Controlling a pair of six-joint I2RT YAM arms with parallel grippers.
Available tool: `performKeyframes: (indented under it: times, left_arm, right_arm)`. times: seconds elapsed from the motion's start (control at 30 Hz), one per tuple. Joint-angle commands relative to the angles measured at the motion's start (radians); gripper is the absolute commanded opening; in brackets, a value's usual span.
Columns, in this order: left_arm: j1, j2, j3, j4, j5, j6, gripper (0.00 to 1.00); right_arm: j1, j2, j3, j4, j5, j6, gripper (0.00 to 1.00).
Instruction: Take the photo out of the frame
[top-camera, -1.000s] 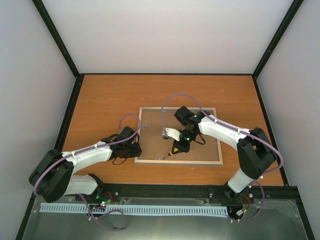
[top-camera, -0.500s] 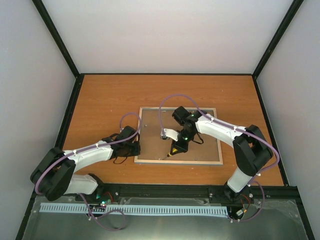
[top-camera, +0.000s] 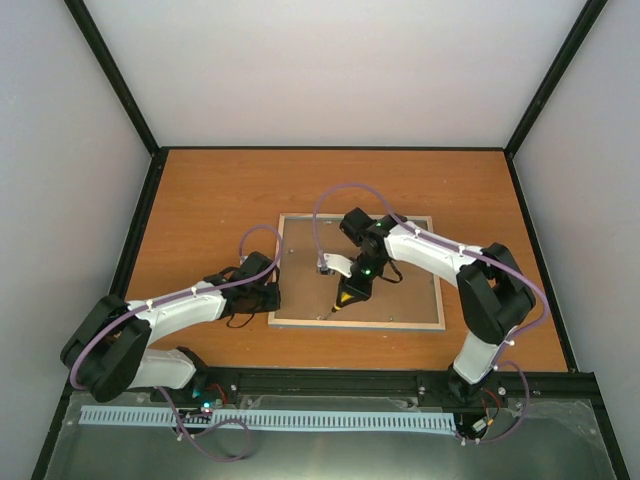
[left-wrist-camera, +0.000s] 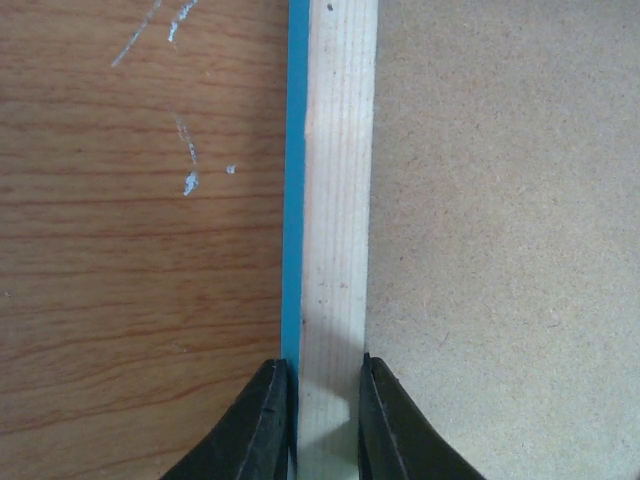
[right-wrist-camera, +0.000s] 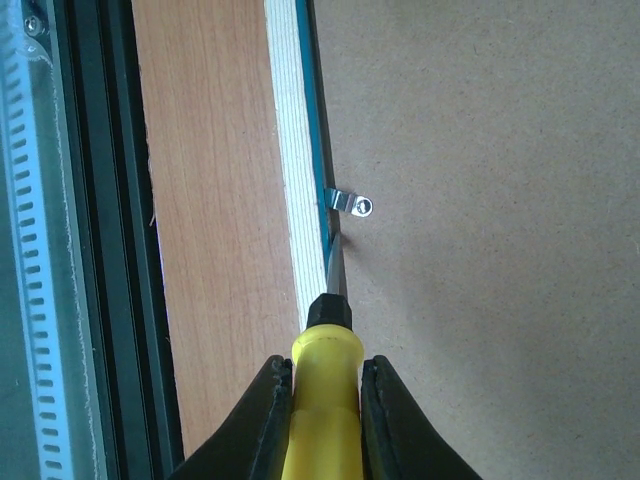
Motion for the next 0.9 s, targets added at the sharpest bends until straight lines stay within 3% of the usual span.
performKeyframes:
  times: [0.0,0.6,0.87]
  left_arm:
    - [-0.008,0.009,-0.008,0.013,0.024,-0.003,0.01]
    - [-0.007,-0.014,-0.017,0.011,0.018,0.006,0.01]
    - [-0.008,-0.036,-0.021,-0.003,0.011,0.006,0.01]
  right_arm:
    - [0.021,0.035,0.037,0.054,-0.077,0.009,0.03]
    - [0.020,0.085,0.127,-0.022,-0.107,-0.046,0.03]
    - [0.015,0.041,0.214,-0.165,-0.128,-0.165,0.03]
